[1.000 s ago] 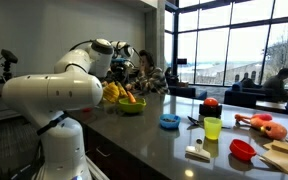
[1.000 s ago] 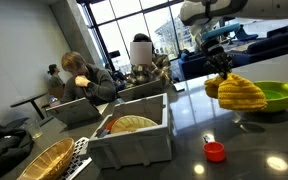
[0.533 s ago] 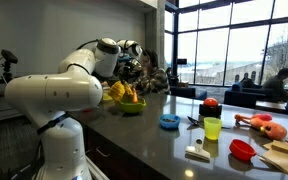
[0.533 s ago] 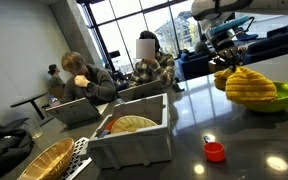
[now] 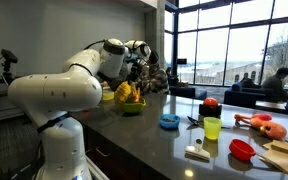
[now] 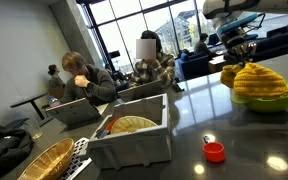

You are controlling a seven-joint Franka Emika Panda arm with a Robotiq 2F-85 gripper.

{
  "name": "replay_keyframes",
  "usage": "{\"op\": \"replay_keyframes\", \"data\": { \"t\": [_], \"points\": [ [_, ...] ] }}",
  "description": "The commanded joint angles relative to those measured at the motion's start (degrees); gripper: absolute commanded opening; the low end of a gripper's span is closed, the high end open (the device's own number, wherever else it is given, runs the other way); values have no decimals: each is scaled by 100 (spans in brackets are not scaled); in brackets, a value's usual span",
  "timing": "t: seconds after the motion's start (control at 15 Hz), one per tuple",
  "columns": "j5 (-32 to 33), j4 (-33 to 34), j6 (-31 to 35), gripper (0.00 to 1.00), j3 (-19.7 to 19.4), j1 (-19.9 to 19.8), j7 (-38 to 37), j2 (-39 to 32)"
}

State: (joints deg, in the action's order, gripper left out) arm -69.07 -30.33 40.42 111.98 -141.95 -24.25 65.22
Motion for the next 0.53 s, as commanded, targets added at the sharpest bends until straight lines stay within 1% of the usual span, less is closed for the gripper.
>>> {"op": "replay_keyframes", "data": {
  "t": [0.0, 0.27, 0.47],
  "points": [
    [-114, 283, -131, 3, 75, -176, -273, -252],
    [-85, 363, -68, 3, 32, -212, -273, -507],
    [-57, 369, -76, 3, 47, -330, -263, -558]
  ]
}}
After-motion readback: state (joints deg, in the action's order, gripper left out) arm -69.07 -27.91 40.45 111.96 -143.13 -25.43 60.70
